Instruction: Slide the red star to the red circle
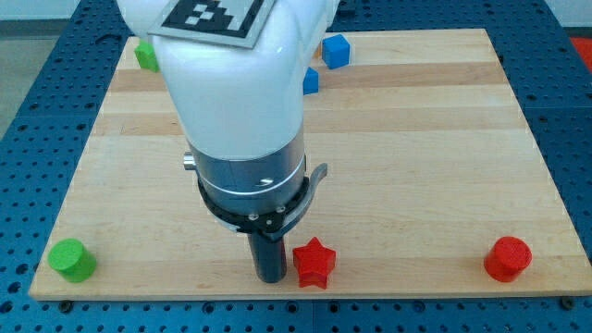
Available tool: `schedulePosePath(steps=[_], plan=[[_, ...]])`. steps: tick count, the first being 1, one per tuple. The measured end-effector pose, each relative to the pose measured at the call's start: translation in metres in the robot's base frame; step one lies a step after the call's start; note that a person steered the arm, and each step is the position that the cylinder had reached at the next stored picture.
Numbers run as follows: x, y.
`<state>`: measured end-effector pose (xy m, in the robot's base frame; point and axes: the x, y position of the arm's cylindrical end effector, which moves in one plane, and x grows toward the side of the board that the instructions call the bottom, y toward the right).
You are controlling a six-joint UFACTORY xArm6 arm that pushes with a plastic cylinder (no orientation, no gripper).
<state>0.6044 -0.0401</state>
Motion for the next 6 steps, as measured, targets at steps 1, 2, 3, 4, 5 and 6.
schedulePosePath(steps=[1, 2, 3, 4, 5, 6], plan=[[0.000, 0.007], [-0.002, 0.007], [-0.007, 0.014], [-0.008, 0.026], [-0.008, 0.028], [0.004, 0.028]])
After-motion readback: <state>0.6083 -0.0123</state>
